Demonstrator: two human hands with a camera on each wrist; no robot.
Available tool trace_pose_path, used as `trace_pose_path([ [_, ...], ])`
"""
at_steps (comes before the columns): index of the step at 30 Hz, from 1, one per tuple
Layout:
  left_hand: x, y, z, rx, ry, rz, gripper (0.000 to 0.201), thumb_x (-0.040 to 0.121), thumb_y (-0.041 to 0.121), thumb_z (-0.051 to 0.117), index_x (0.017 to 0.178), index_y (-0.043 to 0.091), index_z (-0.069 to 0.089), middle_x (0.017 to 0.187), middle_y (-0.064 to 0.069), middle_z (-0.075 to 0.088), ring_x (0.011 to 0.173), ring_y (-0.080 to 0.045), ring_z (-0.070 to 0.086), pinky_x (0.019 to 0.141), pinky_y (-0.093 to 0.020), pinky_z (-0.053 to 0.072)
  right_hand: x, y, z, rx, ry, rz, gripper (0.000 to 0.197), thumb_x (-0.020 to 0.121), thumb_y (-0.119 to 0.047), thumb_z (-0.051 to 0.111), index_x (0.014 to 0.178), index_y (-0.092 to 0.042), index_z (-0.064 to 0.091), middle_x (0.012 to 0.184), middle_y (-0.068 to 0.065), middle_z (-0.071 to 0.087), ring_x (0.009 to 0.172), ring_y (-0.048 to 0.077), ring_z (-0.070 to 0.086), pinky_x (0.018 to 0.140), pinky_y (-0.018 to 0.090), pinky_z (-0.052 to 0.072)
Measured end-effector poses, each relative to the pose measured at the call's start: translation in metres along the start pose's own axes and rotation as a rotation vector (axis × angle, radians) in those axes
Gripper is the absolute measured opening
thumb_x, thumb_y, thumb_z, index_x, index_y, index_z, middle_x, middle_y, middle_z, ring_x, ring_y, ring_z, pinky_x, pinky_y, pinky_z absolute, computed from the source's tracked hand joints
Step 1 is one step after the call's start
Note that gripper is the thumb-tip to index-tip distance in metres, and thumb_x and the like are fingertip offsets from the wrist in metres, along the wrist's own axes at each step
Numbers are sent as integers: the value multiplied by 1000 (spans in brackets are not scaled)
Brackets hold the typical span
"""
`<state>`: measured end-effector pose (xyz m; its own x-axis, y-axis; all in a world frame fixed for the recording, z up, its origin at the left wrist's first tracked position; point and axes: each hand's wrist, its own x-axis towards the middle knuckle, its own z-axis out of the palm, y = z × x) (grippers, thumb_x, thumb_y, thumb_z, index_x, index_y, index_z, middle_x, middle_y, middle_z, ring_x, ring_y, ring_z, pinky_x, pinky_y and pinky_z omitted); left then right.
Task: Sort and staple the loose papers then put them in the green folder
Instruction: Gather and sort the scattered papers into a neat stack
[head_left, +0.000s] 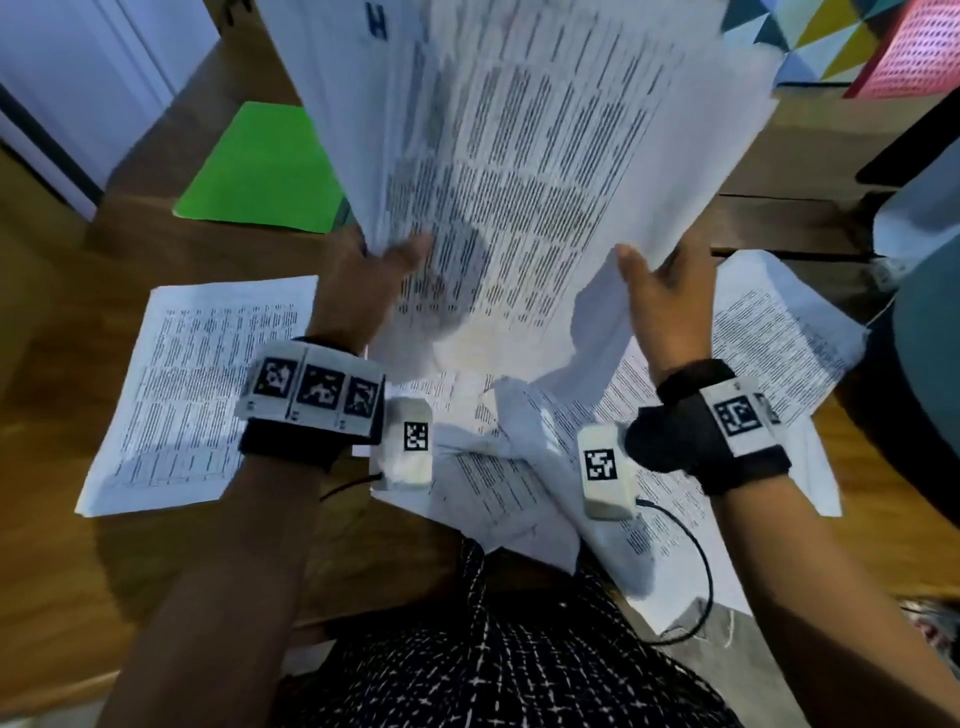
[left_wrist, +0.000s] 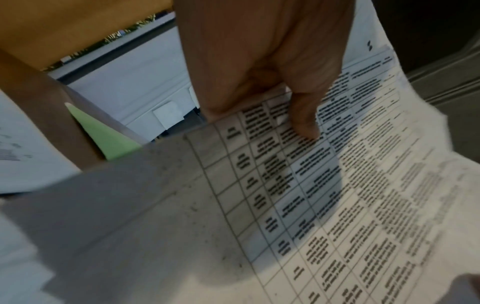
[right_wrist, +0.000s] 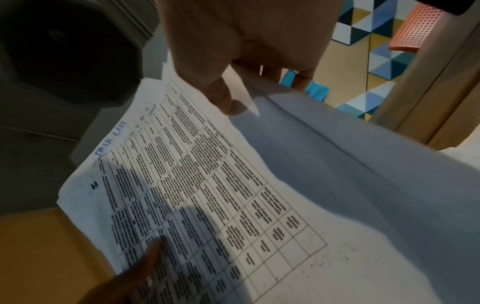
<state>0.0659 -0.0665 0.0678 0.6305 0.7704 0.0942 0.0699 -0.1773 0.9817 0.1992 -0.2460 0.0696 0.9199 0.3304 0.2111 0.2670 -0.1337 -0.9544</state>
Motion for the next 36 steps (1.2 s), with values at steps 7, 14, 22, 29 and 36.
trace_pose_path([
  [7,-19,2,-13,-187,93,31,37,66,35,77,98,27,58,77,29,71,85,14,65,80,-12,55,-17,-3,8,137,-146,16,47,78,0,58,116,-16,37,112,4,55,90,-3,57,78,10,46],
  [14,-24,5,-3,-208,103,36,42,77,2,71,112,17,54,98,17,63,84,16,64,78,-6,52,-23,-1,31,140,-108,47,55,82,17,33,123,-20,33,94,-7,54,74,-5,48,69,5,42],
  [22,-16,13,-28,-192,-19,-17,35,79,4,68,111,10,56,83,22,67,77,16,61,82,-12,54,-25,-10,44,275,55,22,51,73,11,36,110,-23,37,106,-7,52,96,5,54,91,26,43],
  [29,-17,-43,-33,-63,-97,-208,14,89,1,57,101,-5,61,85,-3,61,69,12,59,68,-7,52,-38,7,67,180,80,95,56,76,7,34,132,1,32,109,-4,52,85,-14,51,77,4,44],
  [36,32,-5,-100,44,237,-142,30,94,6,50,119,-9,52,110,-3,63,97,-12,52,68,-5,43,-47,-8,133,-90,-128,143,40,89,7,37,68,-24,24,64,-4,25,56,7,29,54,14,30],
])
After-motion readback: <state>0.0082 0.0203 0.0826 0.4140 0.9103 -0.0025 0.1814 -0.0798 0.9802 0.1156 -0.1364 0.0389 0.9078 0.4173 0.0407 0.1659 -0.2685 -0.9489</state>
